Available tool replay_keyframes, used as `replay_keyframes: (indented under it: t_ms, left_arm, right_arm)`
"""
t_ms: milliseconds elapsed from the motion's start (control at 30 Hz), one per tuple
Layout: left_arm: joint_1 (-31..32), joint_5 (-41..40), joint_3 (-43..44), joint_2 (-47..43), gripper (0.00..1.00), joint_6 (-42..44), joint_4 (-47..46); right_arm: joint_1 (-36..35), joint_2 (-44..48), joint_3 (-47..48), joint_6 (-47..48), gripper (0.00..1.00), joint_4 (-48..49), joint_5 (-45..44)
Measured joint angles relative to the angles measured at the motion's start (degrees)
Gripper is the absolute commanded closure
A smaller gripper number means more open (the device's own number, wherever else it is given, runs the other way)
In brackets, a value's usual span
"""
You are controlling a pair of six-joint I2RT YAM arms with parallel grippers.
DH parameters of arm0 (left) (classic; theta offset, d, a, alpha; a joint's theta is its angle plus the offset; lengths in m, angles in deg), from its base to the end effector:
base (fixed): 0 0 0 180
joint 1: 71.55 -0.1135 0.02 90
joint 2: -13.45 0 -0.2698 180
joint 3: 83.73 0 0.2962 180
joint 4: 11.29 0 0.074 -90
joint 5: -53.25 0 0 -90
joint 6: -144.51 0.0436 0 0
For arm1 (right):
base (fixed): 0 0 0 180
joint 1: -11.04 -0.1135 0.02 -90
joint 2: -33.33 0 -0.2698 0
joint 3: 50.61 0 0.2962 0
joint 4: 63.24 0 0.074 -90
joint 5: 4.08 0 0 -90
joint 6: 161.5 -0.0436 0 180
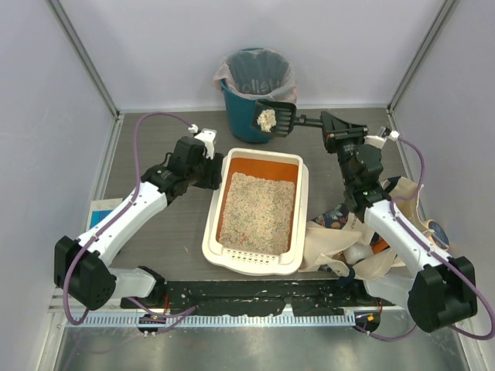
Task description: Clean the litter box
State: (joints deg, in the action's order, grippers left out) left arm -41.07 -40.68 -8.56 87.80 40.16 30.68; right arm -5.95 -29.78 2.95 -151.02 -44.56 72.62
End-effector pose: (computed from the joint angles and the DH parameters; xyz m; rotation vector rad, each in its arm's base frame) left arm 0.2875 -0.1658 0.3002 0.2883 2.2907 -0.3265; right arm 0.2946 0.0795 0.3235 0.9659 1.1904 1.2120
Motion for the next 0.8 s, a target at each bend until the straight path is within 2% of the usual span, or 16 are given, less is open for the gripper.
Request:
replay_keyframes:
  t_ms: [367, 800]
  left_arm:
    - [0.00, -0.07, 0.00, 0.00, 0.39, 0.04, 0.02]
    - [0.11, -0.07, 0.00, -0.02, 0.39, 0.04, 0.00]
  right_arm:
    - [2.95, -9.79, 16.22, 1.05, 0.99, -0.44, -0.63]
    - [3.26, -20.81, 32.24, 14.49, 0.99, -2.01, -5.35]
